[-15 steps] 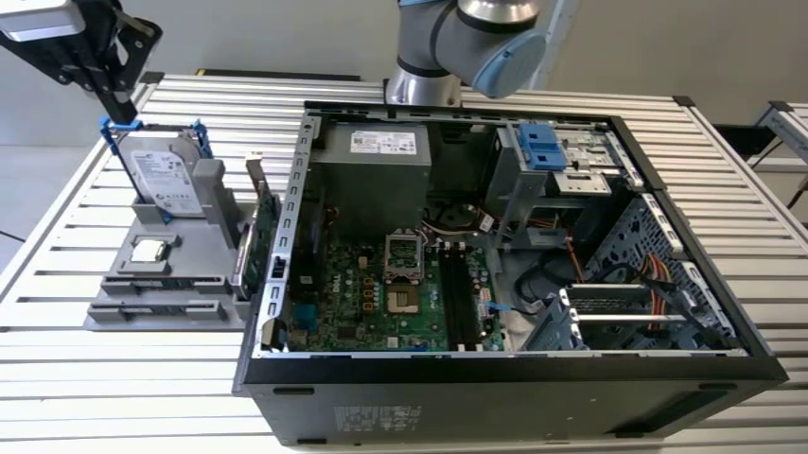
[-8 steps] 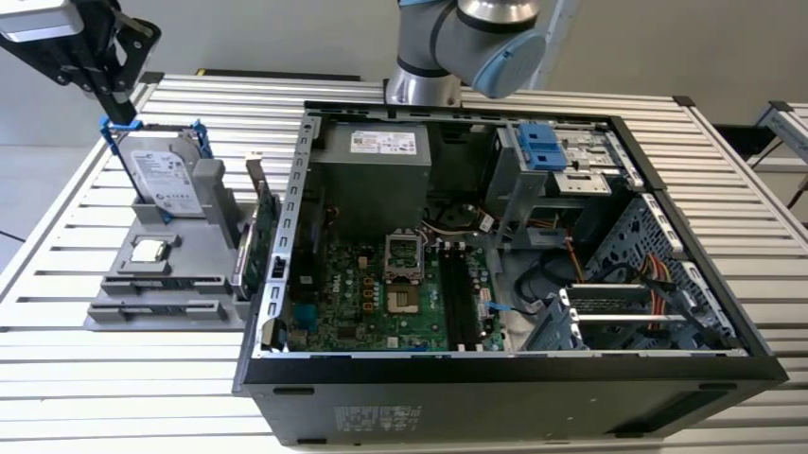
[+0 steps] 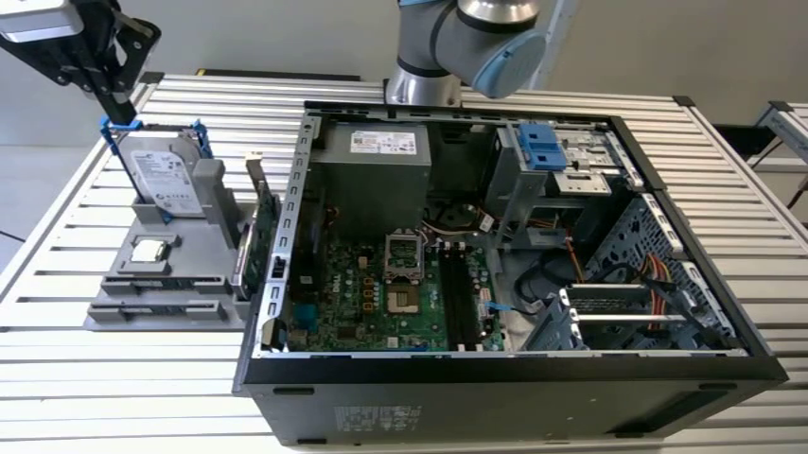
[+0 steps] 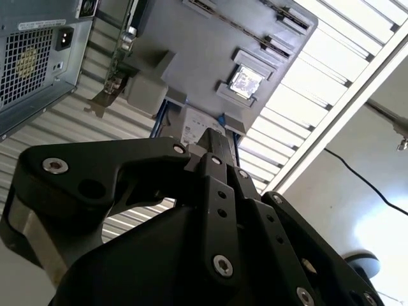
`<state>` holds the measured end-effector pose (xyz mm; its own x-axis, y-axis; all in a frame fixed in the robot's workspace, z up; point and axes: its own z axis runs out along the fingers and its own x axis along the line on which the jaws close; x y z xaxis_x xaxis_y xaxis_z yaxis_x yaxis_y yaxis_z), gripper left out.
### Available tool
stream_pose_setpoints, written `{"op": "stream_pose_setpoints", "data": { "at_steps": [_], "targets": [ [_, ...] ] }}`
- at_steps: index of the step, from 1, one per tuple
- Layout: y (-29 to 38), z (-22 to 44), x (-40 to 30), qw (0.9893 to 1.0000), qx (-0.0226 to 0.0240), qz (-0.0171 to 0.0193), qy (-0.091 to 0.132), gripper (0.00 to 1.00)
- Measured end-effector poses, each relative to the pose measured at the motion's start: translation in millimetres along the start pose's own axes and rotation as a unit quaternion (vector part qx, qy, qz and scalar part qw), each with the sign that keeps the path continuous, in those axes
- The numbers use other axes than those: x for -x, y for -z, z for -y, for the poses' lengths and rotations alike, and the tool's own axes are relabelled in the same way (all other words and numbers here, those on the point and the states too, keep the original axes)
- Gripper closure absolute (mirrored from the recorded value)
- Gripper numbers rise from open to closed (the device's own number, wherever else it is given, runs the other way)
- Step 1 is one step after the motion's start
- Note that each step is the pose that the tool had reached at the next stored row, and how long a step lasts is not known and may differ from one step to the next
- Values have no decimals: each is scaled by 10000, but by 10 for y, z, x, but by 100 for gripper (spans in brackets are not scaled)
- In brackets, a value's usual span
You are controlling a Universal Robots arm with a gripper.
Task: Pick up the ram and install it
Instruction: 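Reach for the ram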
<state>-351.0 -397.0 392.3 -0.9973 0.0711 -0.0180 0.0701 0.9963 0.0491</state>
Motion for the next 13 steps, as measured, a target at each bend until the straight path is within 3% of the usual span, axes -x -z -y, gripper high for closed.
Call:
{"op": "stream_pose_setpoints", "data": {
  "at_steps": [13],
  "targets": [
    [4,179,13,10000,0,0,-1,100]
  ]
}}
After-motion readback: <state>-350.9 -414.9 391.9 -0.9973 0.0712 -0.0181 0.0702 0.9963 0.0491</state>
